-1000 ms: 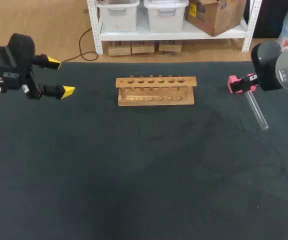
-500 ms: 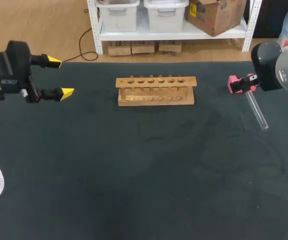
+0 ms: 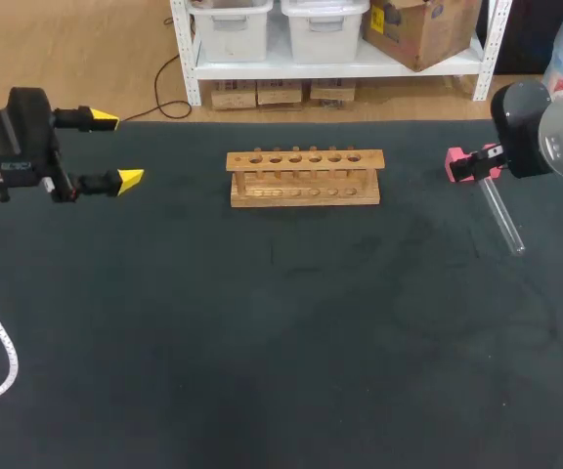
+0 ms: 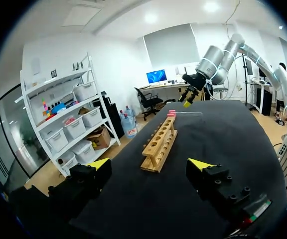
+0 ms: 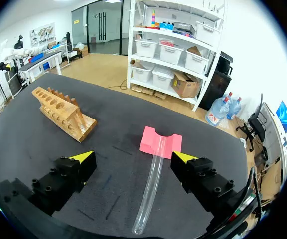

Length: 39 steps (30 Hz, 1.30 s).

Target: Grasp the test tube, adjust it, and insert it.

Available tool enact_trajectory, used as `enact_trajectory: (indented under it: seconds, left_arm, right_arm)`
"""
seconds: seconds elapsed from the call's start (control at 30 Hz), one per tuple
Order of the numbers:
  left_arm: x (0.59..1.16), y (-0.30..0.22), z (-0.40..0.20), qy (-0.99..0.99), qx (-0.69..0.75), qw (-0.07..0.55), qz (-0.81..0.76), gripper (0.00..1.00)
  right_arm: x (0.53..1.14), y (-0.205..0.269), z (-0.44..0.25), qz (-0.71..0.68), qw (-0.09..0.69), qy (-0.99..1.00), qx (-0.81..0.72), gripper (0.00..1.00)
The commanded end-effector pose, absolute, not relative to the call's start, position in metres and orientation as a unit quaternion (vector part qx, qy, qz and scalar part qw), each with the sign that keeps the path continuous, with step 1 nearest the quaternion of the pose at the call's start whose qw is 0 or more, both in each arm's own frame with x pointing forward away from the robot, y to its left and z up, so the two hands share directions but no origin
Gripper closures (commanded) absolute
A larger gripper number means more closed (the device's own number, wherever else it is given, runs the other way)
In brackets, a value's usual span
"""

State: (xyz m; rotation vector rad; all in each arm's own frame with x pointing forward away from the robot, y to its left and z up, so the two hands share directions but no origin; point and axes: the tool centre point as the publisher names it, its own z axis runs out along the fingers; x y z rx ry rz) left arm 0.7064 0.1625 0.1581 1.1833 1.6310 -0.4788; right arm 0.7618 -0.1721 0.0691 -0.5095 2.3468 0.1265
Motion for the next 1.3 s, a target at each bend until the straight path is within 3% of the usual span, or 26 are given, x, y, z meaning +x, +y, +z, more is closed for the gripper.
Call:
enact_trajectory:
  seconds: [0.03,0.83,1.3]
  left_arm:
    - [0.7066,0.1593,0.1553,0.644,0.463,0.568,-0.219,0.00]
    - [0.7066,0.1593,0.1553,0.644,0.463,0.568,-0.219,0.00]
    - [0.7066,0.1593,0.1553,0.644,0.463,0.568,-0.219,0.00]
  right_arm:
    - [0.7598,-0.1724,0.0669,0.049,0.367,0.908,-0.196,0.00]
    - [0.7598,-0.1724,0.0669,0.049,0.367,0.908,-0.196,0.00]
    - [0.7599,-0.1731,0.0663,-0.051,0.369,0.910,-0.185,0.00]
